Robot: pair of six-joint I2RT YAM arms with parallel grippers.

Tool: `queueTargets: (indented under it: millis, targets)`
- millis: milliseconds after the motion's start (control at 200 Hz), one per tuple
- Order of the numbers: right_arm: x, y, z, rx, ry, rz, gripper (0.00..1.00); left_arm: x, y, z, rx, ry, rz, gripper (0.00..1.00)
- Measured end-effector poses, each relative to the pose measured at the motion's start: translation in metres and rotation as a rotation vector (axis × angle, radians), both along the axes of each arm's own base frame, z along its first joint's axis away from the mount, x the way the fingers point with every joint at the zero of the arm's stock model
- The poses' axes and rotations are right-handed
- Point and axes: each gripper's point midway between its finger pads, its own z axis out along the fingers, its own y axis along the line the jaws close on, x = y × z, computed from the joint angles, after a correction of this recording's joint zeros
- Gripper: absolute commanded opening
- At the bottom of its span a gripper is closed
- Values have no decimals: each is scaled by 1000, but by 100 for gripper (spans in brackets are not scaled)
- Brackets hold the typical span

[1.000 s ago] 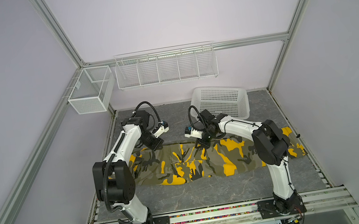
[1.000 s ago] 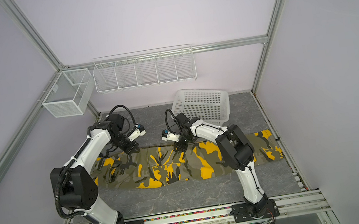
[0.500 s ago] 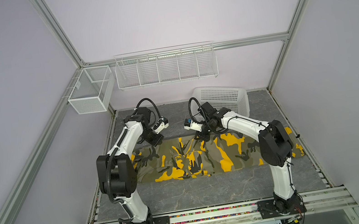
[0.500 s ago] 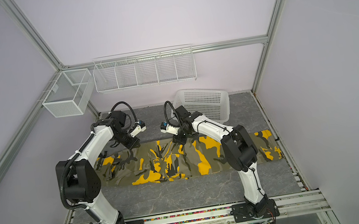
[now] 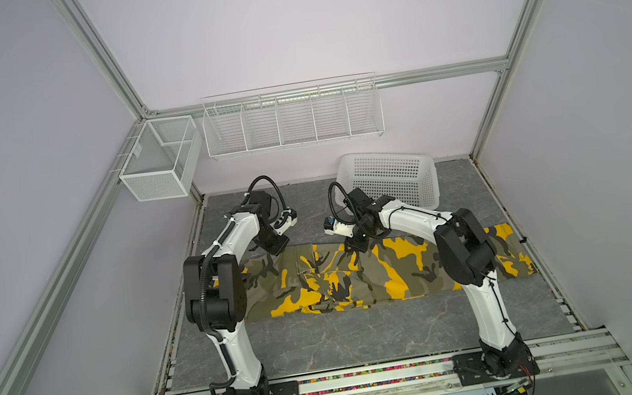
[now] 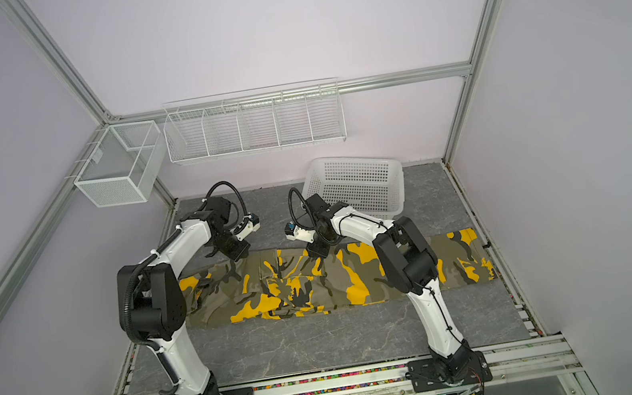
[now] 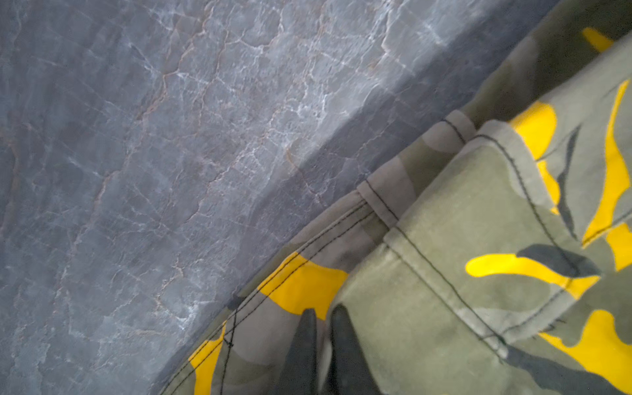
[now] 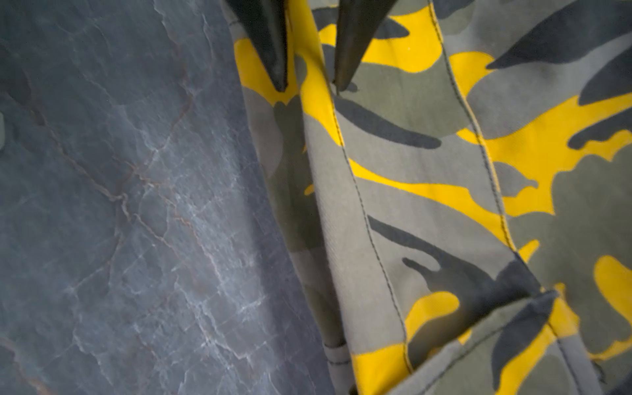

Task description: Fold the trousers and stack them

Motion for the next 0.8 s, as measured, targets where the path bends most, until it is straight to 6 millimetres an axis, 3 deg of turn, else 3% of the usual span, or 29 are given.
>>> queueTargets:
  millis: [130,305,410,525,600,800]
  targets:
    - [-10,-11,6,-12,-6,-11,46,3,2,1,8,-12,34,38]
    - [-41,-22,49,48,-41,-21,58,0,5,22,-13,-33,125,47]
    - [-65,-14,70,102,-61,3,59,-4,8,51,-42,-81,224,48]
    - [-96,5,69,139,-31,59,58,-20,17,67,-62,-106,356,48]
    - [-119,17,57,145,9,103,58,-33,24,59,-64,-76,446,48]
    - [-170,36,26,108,83,216,58,-70,52,2,-34,76,670,47]
